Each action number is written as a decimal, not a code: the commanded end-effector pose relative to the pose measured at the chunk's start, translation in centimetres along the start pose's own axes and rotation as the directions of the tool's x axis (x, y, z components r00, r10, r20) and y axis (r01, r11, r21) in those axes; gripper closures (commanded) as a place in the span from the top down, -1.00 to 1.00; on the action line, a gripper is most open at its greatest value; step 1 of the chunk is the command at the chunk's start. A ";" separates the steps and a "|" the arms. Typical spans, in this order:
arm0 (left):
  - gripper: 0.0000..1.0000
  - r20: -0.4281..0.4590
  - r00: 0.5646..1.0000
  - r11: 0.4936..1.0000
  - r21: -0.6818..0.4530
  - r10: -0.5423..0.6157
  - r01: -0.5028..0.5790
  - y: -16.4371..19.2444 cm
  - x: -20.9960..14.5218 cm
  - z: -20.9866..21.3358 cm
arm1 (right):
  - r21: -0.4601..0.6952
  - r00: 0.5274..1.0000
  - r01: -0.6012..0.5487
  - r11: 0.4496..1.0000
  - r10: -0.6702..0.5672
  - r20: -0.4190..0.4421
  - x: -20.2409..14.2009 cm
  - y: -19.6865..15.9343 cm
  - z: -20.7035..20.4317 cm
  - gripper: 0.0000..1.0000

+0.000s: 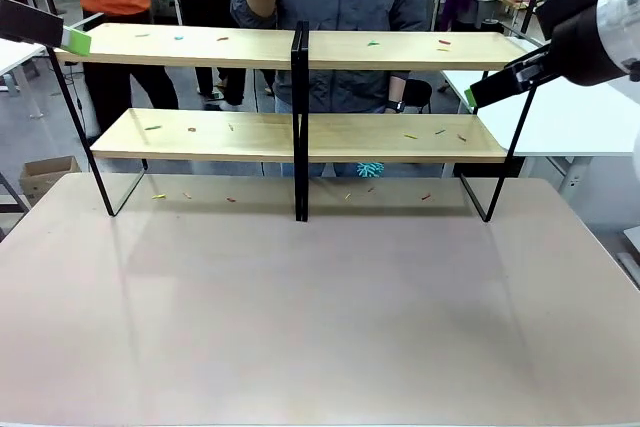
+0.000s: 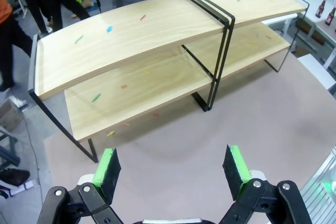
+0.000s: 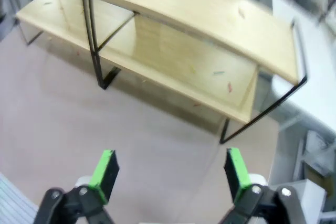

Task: Clean the shelves.
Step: Pick up the Duster when the human hands it over.

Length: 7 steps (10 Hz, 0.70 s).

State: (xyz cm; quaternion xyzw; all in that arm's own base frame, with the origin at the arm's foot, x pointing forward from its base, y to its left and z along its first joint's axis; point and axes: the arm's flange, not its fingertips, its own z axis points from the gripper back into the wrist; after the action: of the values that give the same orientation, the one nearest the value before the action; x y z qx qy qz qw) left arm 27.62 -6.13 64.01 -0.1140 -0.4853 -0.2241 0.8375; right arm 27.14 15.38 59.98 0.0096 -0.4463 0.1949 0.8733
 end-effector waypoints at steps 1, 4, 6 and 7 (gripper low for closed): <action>1.00 0.007 1.000 1.000 -0.001 0.008 -0.008 0.2 0.0 0.1 | -0.013 0.981 0.185 0.983 -0.185 -0.058 0.4 2.4 0.9 1.00; 1.00 0.007 1.000 1.000 -0.001 0.008 -0.008 0.2 0.0 0.1 | -0.016 0.975 0.224 0.974 -0.224 -0.005 1.3 4.4 0.7 1.00; 1.00 0.007 1.000 1.000 -0.001 0.008 -0.008 0.2 0.0 0.1 | -0.006 0.969 0.244 0.970 -0.244 0.048 1.6 4.4 1.1 1.00; 1.00 0.007 1.000 1.000 -0.001 0.008 -0.008 0.2 0.0 0.1 | -0.008 0.969 0.237 0.971 -0.236 0.077 1.6 4.5 1.3 1.00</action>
State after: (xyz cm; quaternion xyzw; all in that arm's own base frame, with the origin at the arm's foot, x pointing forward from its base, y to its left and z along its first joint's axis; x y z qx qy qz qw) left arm 27.63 -6.11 64.01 -0.1140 -0.4852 -0.2238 0.8375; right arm 25.13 19.58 61.53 0.0565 -0.4581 0.0971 0.8818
